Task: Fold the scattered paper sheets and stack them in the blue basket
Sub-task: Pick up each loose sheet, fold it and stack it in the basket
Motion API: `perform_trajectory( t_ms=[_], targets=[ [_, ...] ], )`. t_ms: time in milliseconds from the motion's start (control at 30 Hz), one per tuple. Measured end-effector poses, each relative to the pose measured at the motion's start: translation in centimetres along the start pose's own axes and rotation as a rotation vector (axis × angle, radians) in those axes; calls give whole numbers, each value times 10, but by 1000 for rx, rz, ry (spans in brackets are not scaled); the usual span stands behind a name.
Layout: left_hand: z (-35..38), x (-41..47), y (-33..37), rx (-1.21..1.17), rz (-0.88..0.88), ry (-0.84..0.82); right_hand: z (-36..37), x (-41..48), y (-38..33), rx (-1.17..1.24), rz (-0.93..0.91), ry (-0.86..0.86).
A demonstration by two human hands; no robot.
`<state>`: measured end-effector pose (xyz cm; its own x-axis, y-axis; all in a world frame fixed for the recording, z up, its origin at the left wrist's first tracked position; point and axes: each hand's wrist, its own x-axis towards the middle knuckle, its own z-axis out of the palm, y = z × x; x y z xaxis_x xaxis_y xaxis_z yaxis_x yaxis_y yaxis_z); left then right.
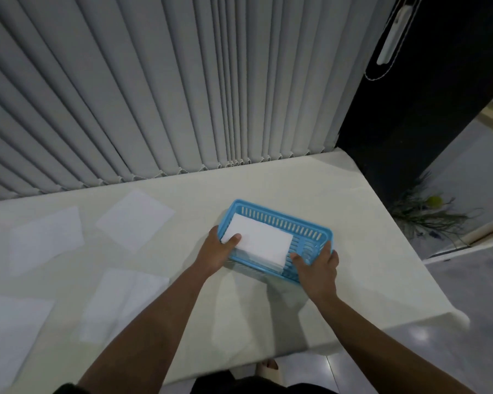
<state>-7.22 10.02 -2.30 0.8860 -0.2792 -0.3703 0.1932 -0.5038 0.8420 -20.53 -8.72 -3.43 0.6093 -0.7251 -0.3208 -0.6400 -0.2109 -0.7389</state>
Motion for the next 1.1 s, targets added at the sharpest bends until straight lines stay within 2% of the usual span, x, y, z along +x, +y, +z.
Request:
perform_trajectory(
  t_ms=[200,433,800,900,1100],
  targets=[
    [-59,6,-24,10,-49,50,47,-20,-28,24,-34,-34],
    [-110,23,-45,4,-89,17,98,-58,-53,42,36,-3],
    [-143,25,-64,97,-105,-77,130,-98,-56,70,97,74],
    [-143,24,-70,150,-79,-47,130,-104,-59,4,95,80],
    [-156,12,-81,259,7,46,125,-111,-67,-374,-41,113]
  ],
)
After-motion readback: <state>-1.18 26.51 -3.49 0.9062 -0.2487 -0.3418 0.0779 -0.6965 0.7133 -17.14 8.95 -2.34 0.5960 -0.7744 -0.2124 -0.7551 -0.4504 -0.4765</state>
